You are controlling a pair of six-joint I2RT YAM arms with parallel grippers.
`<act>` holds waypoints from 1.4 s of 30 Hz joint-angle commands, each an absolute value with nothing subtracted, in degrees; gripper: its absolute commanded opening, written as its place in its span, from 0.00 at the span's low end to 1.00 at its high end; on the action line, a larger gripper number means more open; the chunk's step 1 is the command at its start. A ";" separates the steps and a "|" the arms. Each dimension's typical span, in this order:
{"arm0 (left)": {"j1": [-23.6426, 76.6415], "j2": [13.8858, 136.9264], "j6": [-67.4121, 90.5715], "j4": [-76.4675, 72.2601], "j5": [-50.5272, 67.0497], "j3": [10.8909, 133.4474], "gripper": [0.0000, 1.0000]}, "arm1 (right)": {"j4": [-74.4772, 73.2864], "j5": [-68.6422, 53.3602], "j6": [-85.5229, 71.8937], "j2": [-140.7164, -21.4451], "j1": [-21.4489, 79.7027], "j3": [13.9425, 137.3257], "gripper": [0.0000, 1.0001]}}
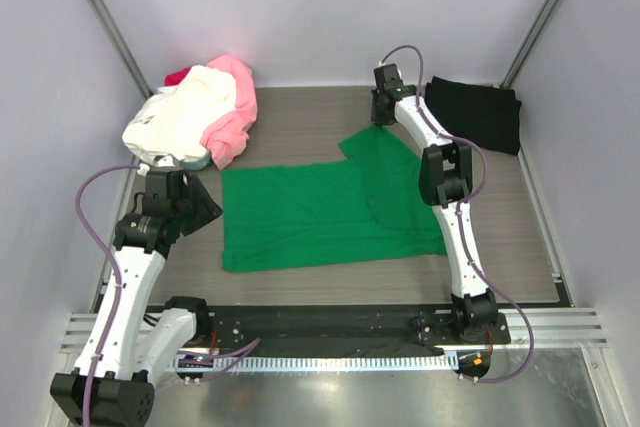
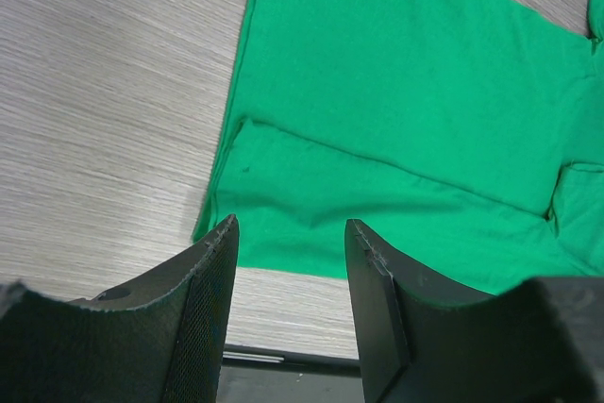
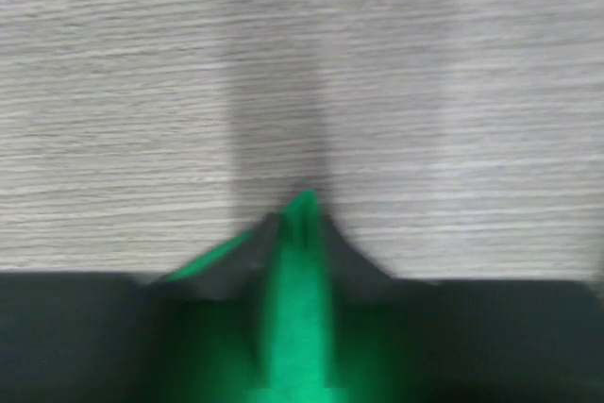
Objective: Fold and stack the t-shirts
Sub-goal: Fold the tshirt
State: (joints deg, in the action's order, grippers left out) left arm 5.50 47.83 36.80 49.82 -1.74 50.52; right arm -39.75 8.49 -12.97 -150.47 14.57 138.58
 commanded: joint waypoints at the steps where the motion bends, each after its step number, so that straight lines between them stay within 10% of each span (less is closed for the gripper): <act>1: 5.10 46.85 36.21 48.16 -3.34 50.36 0.50 | -39.90 7.65 -12.57 -151.00 14.85 137.55 0.13; 3: 5.01 47.37 36.39 48.16 -4.04 50.27 0.51 | -40.08 8.08 -12.57 -149.95 14.85 137.11 0.01; 27: 5.01 106.85 40.17 29.79 -12.39 76.37 0.42 | -40.78 7.56 -17.49 -132.98 9.58 120.59 0.01; 42: 4.75 115.57 37.79 29.44 -14.94 79.54 0.54 | -40.78 5.10 -17.84 -132.10 9.58 119.97 0.01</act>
